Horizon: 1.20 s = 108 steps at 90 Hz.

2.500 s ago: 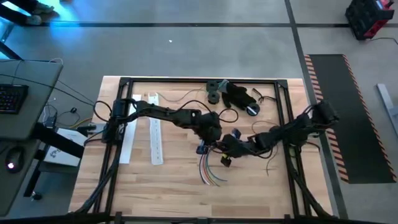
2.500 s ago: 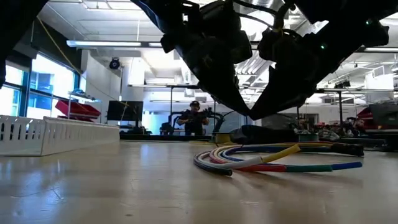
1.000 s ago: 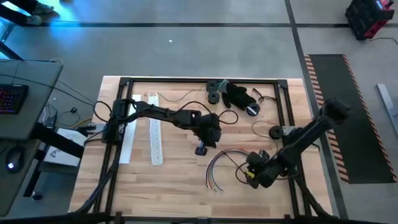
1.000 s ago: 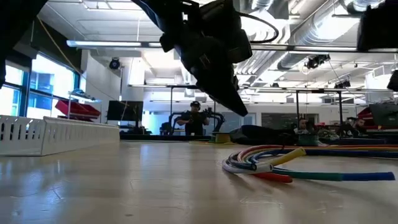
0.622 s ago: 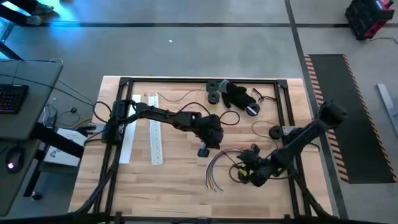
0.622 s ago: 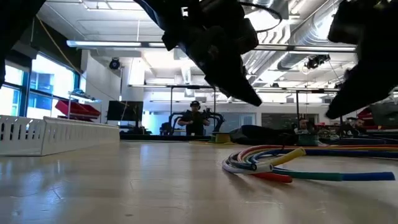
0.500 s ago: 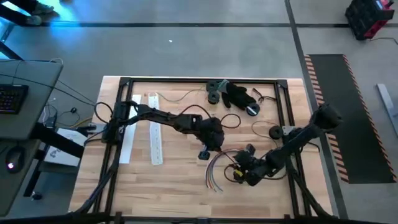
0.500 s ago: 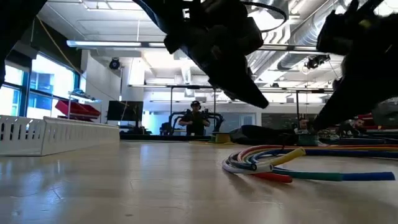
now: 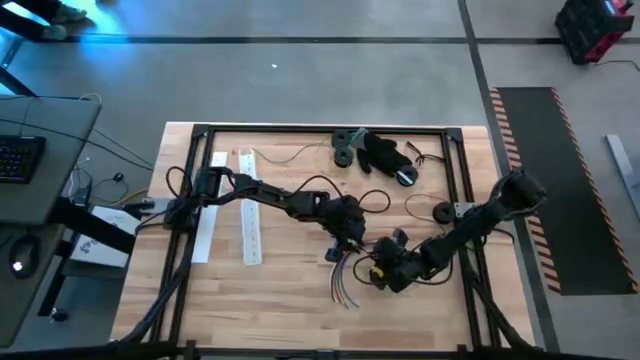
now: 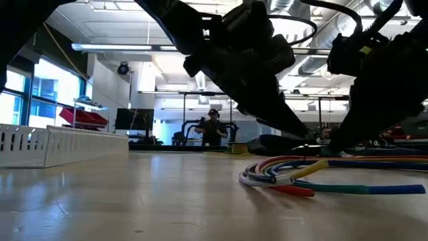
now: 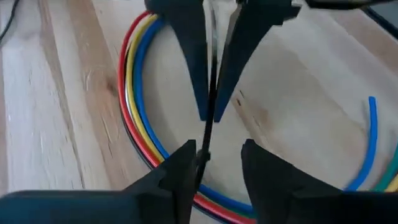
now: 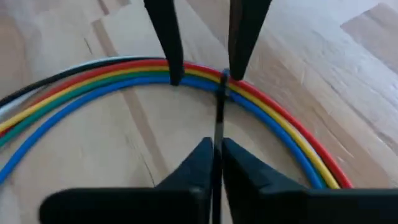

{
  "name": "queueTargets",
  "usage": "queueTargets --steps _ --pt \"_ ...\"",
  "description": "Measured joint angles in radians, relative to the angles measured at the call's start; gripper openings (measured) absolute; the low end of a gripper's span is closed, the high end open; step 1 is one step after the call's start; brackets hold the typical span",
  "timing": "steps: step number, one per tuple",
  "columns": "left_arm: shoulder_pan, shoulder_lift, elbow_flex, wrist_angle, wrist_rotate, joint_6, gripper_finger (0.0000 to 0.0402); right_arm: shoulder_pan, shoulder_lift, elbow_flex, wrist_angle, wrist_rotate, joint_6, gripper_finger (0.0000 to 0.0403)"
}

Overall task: Ziptie cables
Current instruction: Wrap the cables together using a black zip tie

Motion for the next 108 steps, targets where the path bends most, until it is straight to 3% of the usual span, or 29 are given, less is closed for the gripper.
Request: queueTargets --steps 67,94,108 --pt "0.000 0.042 0.000 0.031 -0.011 0.113 0.0074 -0.042 -0.037 0.000 -0.001 -0.034 0.079 0.0000" --pt "0.001 0.042 0.000 0.026 -0.011 0.113 0.0011 -0.043 -0.037 0.000 -0.004 -0.055 0.109 0.0000" --pt "0.004 0.042 0.000 0.004 -0.008 0.089 0.0007 -0.009 -0.037 0.001 -0.026 -0.064 0.211 0.0000"
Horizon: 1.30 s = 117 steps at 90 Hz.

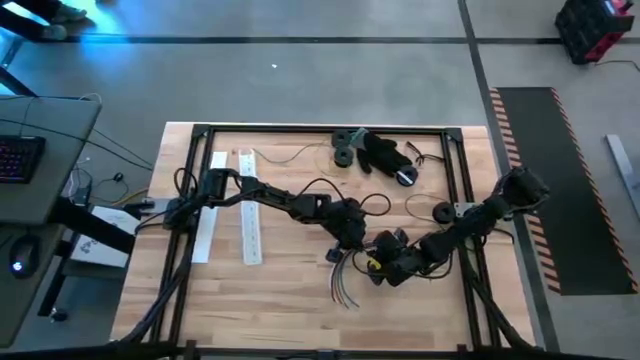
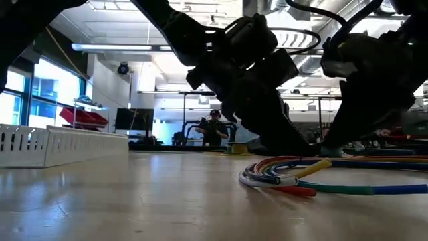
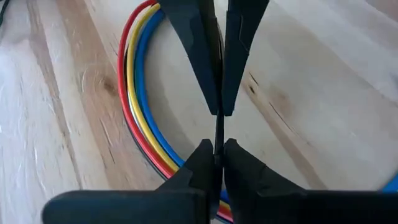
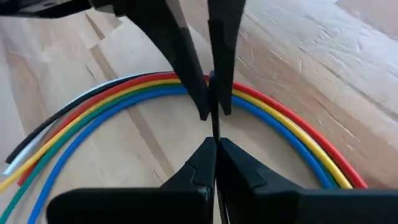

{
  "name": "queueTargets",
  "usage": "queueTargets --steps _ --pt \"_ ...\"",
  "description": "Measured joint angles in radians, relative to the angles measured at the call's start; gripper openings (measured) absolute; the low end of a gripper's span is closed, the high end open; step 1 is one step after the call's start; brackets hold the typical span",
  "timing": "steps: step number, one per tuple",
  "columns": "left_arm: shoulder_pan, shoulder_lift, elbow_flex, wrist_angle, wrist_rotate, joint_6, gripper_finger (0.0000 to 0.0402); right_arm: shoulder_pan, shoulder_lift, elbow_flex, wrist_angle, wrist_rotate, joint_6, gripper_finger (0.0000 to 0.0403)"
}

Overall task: Ziptie cables
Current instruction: Wrap the cables together using a black zip tie

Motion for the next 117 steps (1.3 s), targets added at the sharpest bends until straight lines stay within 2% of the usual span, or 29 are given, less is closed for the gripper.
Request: queueTargets --steps 31,44,57,69,83,94,106,117 --pt "0.055 -0.016 0.000 -0.098 0.019 0.022 0.0002 0.276 0.069 0.002 -0.137 0.021 0.500 0.0000" --pt "0.065 -0.016 0.000 -0.105 0.032 0.021 0.0002 0.308 -0.023 0.000 -0.237 -0.026 0.543 0.0000" --pt "0.065 -0.016 0.000 -0.105 0.033 0.017 0.0004 0.273 -0.173 0.000 -0.272 -0.039 0.385 0.0012" --pt "0.063 -0.016 0.000 -0.108 0.034 0.017 0.0004 0.205 -0.270 0.000 -0.240 -0.041 0.150 0.0064" --pt "0.064 -0.016 0.000 -0.109 0.042 0.016 0.0005 0.118 -0.250 0.000 -0.129 0.002 -0.203 0.0146" --pt "0.064 -0.016 0.000 -0.110 0.042 0.015 0.0005 0.028 -0.173 -0.001 -0.034 -0.001 -0.377 0.0191" --pt "0.064 -0.017 0.000 -0.120 0.045 0.015 0.0005 -0.029 -0.149 0.000 0.132 -0.021 -0.498 0.0207" --pt "0.063 -0.017 0.000 -0.123 0.045 0.015 0.0005 -0.071 -0.147 0.000 0.125 -0.016 -0.510 0.0203"
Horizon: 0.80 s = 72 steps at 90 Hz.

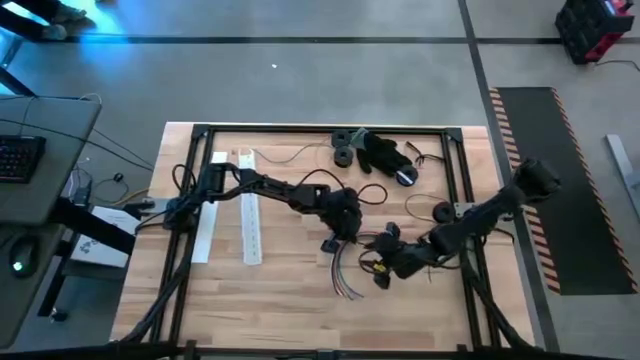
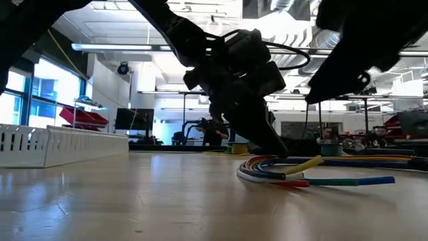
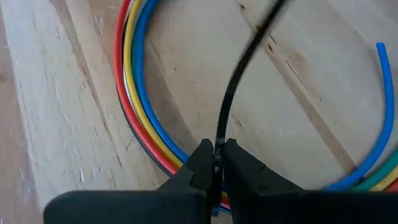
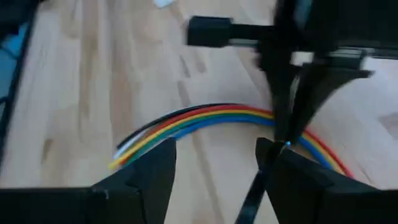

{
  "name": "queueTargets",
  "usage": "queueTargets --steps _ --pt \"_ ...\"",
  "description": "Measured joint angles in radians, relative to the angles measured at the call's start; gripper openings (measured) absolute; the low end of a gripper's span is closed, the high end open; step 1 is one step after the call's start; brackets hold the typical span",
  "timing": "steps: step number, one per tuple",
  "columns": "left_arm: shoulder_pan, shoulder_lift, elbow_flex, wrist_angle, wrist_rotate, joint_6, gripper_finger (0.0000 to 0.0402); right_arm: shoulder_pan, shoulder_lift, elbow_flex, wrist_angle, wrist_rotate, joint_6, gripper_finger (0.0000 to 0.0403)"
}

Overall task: Ziptie cables
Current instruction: Wrap the cables together using a black zip tie

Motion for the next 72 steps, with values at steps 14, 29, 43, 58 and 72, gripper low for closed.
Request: queueTargets --steps 14,29,43,58,72 --pt "-0.001 0.000 0.000 -0.013 0.015 0.000 0.0005 -0.008 -0.069 0.014 -0.014 -0.177 -0.018 0.0194" --pt "-0.002 0.000 0.000 -0.026 0.023 0.001 0.0006 0.012 -0.176 0.059 -0.232 -0.512 0.061 0.0193" --pt "-0.001 0.000 0.000 -0.027 0.026 0.001 0.0006 0.016 -0.237 0.075 -0.242 -0.616 0.057 0.0193" --pt "-0.002 0.000 0.000 -0.032 0.025 0.001 0.0006 0.002 -0.247 0.075 -0.080 -0.563 -0.044 0.0192" --pt "-0.002 0.000 0.000 -0.035 0.026 0.002 0.0006 -0.028 -0.304 0.077 0.092 -0.822 0.133 0.0182"
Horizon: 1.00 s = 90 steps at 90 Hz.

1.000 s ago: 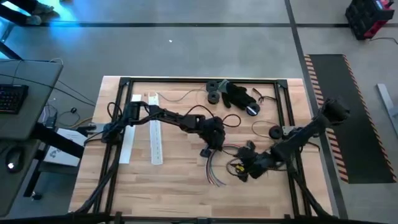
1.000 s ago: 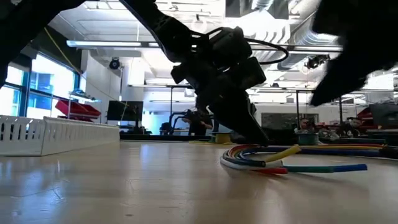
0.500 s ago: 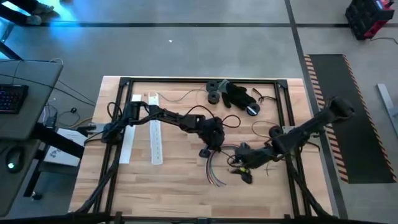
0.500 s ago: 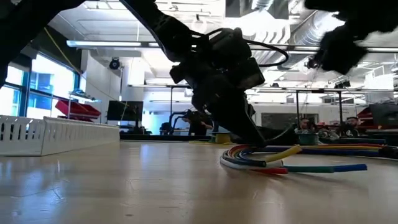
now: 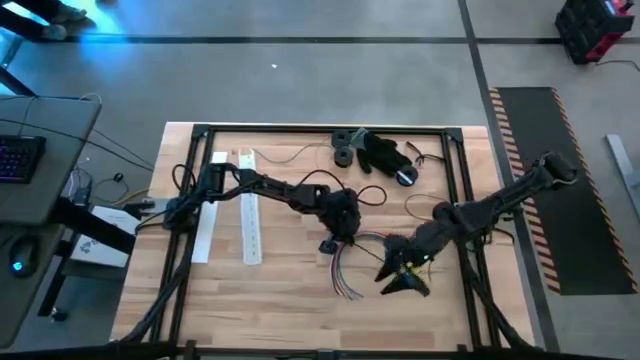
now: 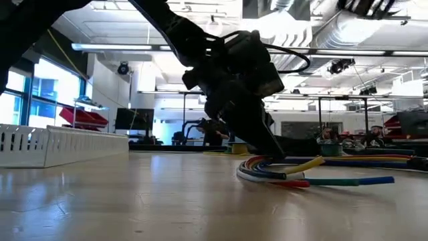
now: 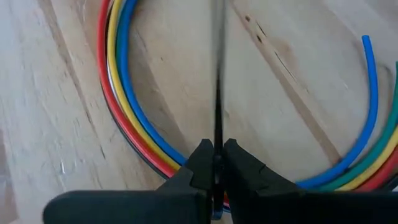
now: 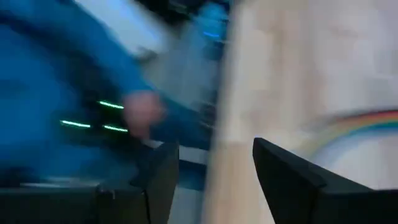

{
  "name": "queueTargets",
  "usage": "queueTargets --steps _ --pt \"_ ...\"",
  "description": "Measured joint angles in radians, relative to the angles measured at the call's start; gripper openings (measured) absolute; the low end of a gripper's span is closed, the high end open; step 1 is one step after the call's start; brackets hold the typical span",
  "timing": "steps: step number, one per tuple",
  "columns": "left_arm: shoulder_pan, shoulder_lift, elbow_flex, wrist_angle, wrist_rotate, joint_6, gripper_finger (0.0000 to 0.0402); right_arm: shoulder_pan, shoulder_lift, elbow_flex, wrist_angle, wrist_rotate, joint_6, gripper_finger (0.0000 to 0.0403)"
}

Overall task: Ziptie cables
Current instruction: Wrap the cables together using a black zip tie

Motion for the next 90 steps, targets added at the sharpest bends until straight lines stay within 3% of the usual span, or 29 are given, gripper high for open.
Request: queueTargets --steps 8,16,22,34,41,71,90 --pt "0.000 0.000 0.000 0.000 0.000 0.005 0.0006 0.027 -0.040 0.000 -0.079 -0.083 0.086 0.0169" --pt "0.000 0.000 0.000 0.000 0.000 0.010 0.0006 0.063 -0.062 -0.001 -0.229 -0.025 0.047 0.0158" --pt "0.000 0.000 0.000 0.000 0.002 0.009 0.0006 0.082 -0.061 -0.001 -0.323 0.127 -0.030 0.0155" --pt "-0.004 0.000 0.000 -0.001 0.003 0.009 0.0006 0.084 0.001 -0.006 -0.437 0.578 -0.203 0.0157" --pt "-0.006 0.000 0.000 -0.001 0.003 0.009 0.0006 0.043 0.058 -0.031 -0.393 0.714 -0.290 0.0161" --pt "-0.006 0.000 0.000 -0.001 0.003 0.001 0.0006 -0.028 0.380 -0.210 0.168 0.768 -0.385 0.0167" --pt "-0.006 0.000 0.000 0.000 0.003 0.006 0.0006 -0.028 0.584 -0.187 0.237 0.831 -0.345 0.0164"
